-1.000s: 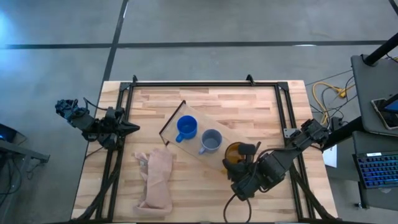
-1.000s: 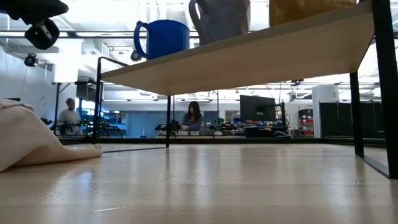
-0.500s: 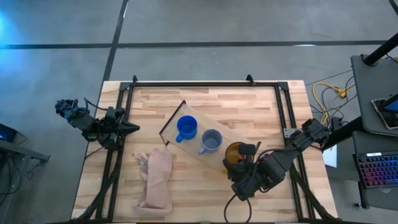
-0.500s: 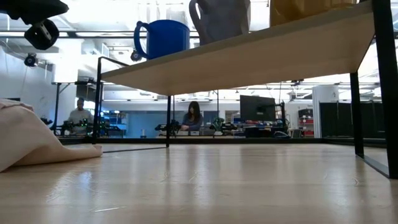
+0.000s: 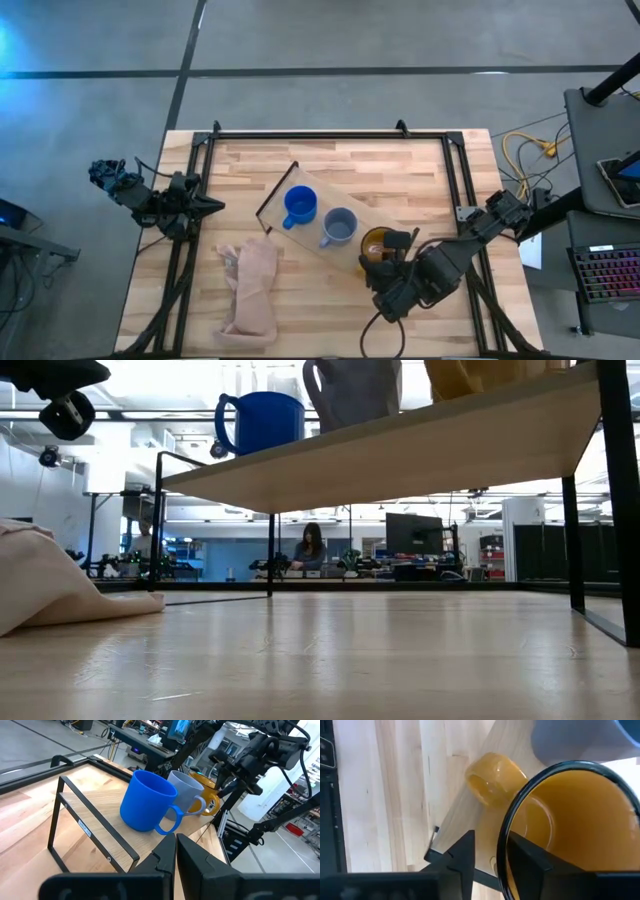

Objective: Stack small to large cups/mugs on shelf
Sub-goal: Put the yellow mug on the shelf

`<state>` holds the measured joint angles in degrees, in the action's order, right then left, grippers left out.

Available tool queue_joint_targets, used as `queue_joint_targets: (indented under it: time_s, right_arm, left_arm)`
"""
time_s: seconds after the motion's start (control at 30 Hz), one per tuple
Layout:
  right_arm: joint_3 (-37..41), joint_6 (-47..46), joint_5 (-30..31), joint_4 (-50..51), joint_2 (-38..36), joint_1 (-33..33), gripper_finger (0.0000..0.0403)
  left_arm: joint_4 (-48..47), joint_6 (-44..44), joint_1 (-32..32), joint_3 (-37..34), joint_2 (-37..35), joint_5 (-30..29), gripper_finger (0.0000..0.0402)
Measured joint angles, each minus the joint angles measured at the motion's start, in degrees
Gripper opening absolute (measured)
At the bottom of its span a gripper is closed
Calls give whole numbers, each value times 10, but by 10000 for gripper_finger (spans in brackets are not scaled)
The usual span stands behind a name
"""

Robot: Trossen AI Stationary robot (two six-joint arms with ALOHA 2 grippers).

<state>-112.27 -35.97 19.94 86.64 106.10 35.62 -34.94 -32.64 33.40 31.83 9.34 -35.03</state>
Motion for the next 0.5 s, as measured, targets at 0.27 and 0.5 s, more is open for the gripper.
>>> queue_joint_targets:
  time_s: [0.27,0.5]
  right_arm:
    - [-9,-12,15,28,0,0,118]
    - [-9,-43,16,29,-18,0,114]
  left_arm:
    - [0,0,0,0,0,0,0]
    - [0,0,0,0,0,0,0]
